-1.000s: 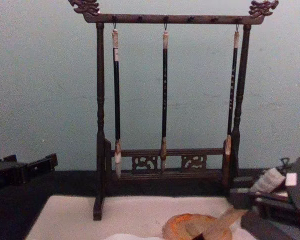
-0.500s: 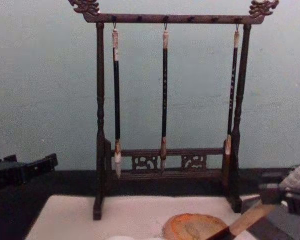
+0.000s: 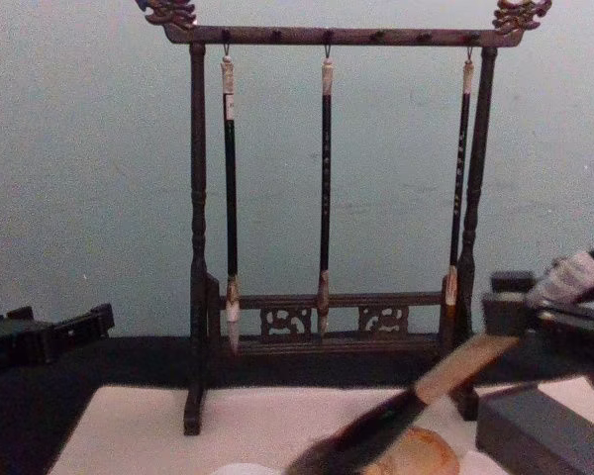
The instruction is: Pick up the brush from the inkstone, write on the paper, then place the brush back to its original position.
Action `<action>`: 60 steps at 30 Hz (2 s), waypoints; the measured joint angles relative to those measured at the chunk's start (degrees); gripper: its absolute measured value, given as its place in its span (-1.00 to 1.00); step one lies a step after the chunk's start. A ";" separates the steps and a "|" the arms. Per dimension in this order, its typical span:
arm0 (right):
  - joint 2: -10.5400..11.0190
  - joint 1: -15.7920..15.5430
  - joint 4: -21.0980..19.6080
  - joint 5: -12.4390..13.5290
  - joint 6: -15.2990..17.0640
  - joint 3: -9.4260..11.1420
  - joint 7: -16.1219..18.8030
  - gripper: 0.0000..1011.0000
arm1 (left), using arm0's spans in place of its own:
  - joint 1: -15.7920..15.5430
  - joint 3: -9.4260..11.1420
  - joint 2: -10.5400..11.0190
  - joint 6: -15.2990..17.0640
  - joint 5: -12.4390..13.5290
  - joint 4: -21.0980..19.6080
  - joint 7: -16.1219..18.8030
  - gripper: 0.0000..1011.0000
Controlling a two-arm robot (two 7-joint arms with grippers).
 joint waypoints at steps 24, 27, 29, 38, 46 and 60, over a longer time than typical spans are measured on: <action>-4.17 2.70 3.58 -2.49 0.09 -6.83 2.77 -0.67 | 0.00 0.00 0.00 0.00 0.00 0.00 0.00 0.98; -3.76 2.50 4.22 -2.25 -0.22 -6.58 3.04 -0.67 | 0.00 0.00 0.00 0.00 0.00 0.00 0.00 0.98; -3.33 2.15 4.48 -2.04 -0.46 -6.24 3.06 -0.67 | 0.00 0.00 0.00 0.00 0.00 0.00 0.00 0.98; -1.42 0.21 4.25 -1.48 -1.14 -4.30 2.43 -0.67 | 0.00 0.00 0.00 0.00 0.01 0.00 0.00 0.98; 0.10 -1.69 4.21 -0.89 -1.53 -2.00 1.66 -0.67 | 0.00 0.00 0.00 0.00 0.00 0.00 0.00 0.98; 2.06 -5.29 3.41 -0.02 -2.51 2.35 0.44 -0.67 | 0.00 0.00 0.00 0.00 0.00 0.00 0.00 0.98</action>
